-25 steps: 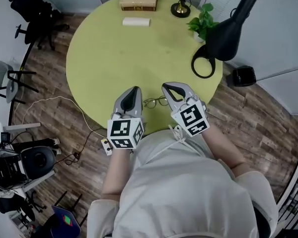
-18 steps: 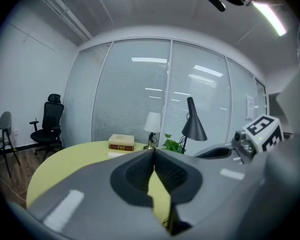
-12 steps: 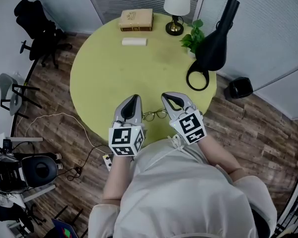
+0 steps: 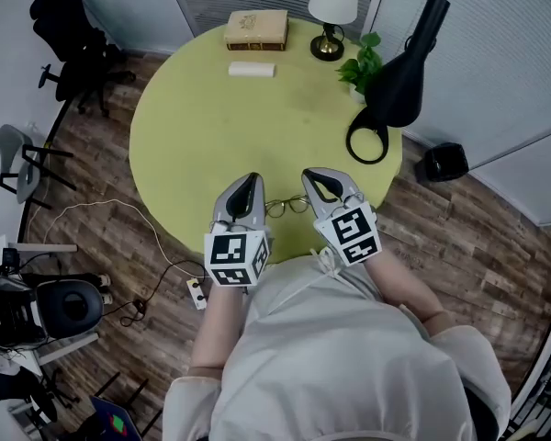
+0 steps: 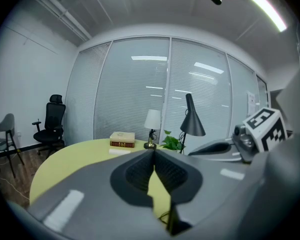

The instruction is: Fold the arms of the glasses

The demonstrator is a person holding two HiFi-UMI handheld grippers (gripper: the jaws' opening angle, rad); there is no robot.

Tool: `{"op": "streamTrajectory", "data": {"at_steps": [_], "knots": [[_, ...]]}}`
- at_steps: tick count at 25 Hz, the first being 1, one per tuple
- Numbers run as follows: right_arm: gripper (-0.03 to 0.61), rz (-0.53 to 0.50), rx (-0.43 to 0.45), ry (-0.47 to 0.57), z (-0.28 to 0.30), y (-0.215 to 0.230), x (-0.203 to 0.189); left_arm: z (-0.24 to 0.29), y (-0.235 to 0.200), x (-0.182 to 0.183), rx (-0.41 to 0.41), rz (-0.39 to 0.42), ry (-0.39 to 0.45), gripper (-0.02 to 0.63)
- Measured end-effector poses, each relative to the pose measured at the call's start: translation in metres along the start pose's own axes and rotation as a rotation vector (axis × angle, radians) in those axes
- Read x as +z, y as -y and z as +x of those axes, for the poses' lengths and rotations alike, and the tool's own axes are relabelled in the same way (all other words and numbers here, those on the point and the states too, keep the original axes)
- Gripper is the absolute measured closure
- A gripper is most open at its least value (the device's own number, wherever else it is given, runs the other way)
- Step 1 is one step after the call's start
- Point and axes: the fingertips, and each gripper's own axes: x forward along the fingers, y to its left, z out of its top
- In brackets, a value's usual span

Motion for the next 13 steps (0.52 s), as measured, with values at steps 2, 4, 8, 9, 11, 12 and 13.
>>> {"op": "streamTrajectory", "data": {"at_steps": [2,4,8,9,11,12,13], "knots": [[0.58,0.011,-0.008,-0.011,0.0009,0.0007,-0.0023,0.001,-0.0009,-0.0045,0.002,0.006,-0.014,0.607],[0.58,0.006,-0.008,-0.018,0.0006,-0.0012,-0.0044,0.0006,-0.0005,-0.0078,0.0,0.0,-0.021,0.607],[0.58,0.007,-0.006,-0.021,-0.0002,-0.0033,-0.0071,-0.0008,0.0023,-0.0087,-0.011,-0.008,-0.012,0.607],[0.58,0.01,-0.006,-0.019,0.0004,-0.0025,-0.0068,-0.0002,0.0022,-0.008,-0.013,-0.01,-0.007,0.607],[0.58,0.013,-0.005,-0.012,0.0017,-0.0013,-0.0053,0.0003,0.0013,-0.0059,-0.018,-0.015,0.005,0.607],[0.58,0.014,-0.005,-0.009,0.0023,-0.001,-0.0043,0.0003,0.0006,-0.0048,-0.02,-0.017,0.01,0.607],[0.58,0.015,-0.004,-0.005,0.0028,-0.0007,-0.0032,0.0002,-0.0001,-0.0036,-0.022,-0.019,0.015,0.607]]}}
